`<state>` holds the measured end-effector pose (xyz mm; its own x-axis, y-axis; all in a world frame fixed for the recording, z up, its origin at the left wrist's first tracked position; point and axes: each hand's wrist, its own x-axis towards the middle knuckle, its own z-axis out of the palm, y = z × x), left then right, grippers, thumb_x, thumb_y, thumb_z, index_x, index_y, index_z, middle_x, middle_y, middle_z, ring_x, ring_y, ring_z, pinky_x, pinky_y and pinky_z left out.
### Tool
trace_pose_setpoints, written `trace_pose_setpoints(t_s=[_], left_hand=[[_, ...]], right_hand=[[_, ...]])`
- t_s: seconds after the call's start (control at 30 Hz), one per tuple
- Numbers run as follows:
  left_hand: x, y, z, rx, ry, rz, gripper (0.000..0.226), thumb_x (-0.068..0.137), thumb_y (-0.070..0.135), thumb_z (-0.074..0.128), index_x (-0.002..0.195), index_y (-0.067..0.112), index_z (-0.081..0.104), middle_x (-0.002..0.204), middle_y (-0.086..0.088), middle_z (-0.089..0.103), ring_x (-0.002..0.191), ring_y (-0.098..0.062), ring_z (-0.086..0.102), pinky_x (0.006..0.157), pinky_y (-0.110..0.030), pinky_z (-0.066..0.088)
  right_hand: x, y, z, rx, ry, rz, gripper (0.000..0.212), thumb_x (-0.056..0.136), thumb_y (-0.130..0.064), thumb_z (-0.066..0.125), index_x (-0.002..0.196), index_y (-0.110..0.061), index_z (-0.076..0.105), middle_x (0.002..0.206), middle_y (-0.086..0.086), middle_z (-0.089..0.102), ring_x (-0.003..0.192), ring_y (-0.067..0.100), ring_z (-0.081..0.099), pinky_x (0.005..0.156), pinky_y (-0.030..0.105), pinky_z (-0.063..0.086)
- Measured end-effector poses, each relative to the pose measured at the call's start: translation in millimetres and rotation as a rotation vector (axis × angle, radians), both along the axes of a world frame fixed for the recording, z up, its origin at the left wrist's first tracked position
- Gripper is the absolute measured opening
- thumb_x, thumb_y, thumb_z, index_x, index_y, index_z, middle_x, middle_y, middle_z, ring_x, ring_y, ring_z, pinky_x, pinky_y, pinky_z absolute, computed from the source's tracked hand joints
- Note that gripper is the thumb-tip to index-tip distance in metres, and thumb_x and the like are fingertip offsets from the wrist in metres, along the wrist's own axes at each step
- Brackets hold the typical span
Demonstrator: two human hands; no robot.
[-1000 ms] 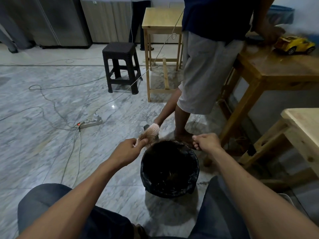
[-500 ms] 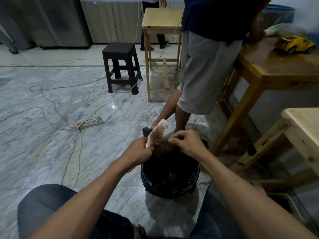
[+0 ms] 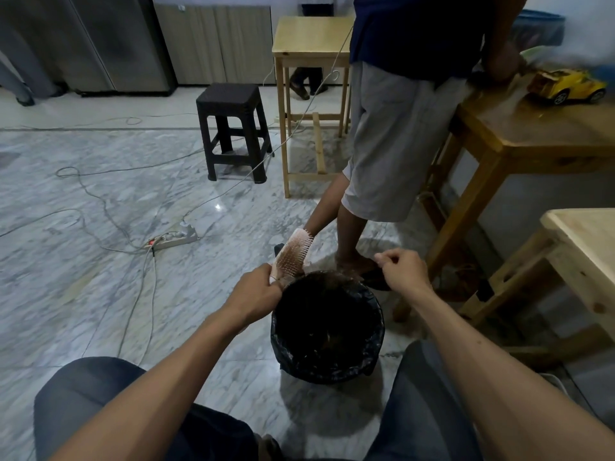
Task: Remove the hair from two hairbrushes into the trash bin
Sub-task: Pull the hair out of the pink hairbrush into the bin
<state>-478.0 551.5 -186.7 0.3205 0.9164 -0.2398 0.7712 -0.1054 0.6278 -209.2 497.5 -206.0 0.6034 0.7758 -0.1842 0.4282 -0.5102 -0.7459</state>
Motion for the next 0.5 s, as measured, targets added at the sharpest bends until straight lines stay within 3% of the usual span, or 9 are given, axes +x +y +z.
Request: trace_pose_setpoints(t_s=[0.1,0.17,0.23,0.3,0.37,0.5], left_hand=[[0,0,-2,-0.038,0.015,-0.052,0.017,0.096,0.037,0.052,0.087,0.024,0.049,0.080,-0.005,0.061,0.065,-0.026,0.065,0.058,-0.038,0.054],[7,-4,-2,-0.015,0.044,-0.111,0.019,0.096,0.040,0.051,0.094,0.021,0.051,0.081,-0.007,0.063,0.068,-0.028,0.066,0.064,-0.043,0.058],[14,-9,-2,0.021,0.074,-0.154,0.025,0.097,0.041,0.050,0.099,0.017,0.052,0.088,-0.010,0.065,0.078,-0.031,0.064,0.071,-0.046,0.055],[17,-11,-1,0.052,0.111,-0.185,0.027,0.098,0.040,0.050,0.100,0.013,0.053,0.093,-0.012,0.064,0.084,-0.030,0.060,0.069,-0.040,0.046],[15,-11,0,0.065,0.125,-0.183,0.028,0.098,0.039,0.050,0.101,0.012,0.053,0.092,-0.011,0.063,0.084,-0.029,0.058,0.063,-0.036,0.038],[8,-9,0,0.065,0.077,-0.127,0.027,0.097,0.040,0.053,0.098,0.013,0.055,0.089,-0.007,0.062,0.079,-0.024,0.056,0.058,-0.033,0.035]], right_hand=[[-14,0,-2,0.014,0.162,0.229,0.038,0.099,-0.049,0.062,0.121,-0.020,0.070,0.116,0.003,0.072,0.106,0.022,0.070,0.087,0.040,0.058],[-27,3,-9,-0.009,0.332,0.355,0.058,0.090,-0.053,0.073,0.139,-0.026,0.058,0.129,-0.001,0.064,0.105,0.016,0.071,0.077,0.029,0.058],[-41,5,-12,-0.035,0.395,0.472,0.064,0.083,-0.045,0.083,0.139,-0.025,0.057,0.124,-0.004,0.068,0.091,0.011,0.074,0.064,0.021,0.054],[-51,5,-16,-0.036,0.359,0.522,0.038,0.084,-0.031,0.085,0.116,-0.015,0.074,0.102,0.004,0.079,0.073,0.010,0.071,0.061,0.023,0.052],[-54,6,-18,0.012,0.331,0.441,0.014,0.088,-0.022,0.082,0.096,-0.011,0.082,0.090,0.020,0.079,0.067,0.013,0.066,0.061,0.024,0.053],[-46,5,-18,0.015,0.295,0.338,0.009,0.088,-0.017,0.082,0.089,-0.008,0.083,0.090,0.023,0.079,0.063,0.012,0.066,0.058,0.018,0.054]])
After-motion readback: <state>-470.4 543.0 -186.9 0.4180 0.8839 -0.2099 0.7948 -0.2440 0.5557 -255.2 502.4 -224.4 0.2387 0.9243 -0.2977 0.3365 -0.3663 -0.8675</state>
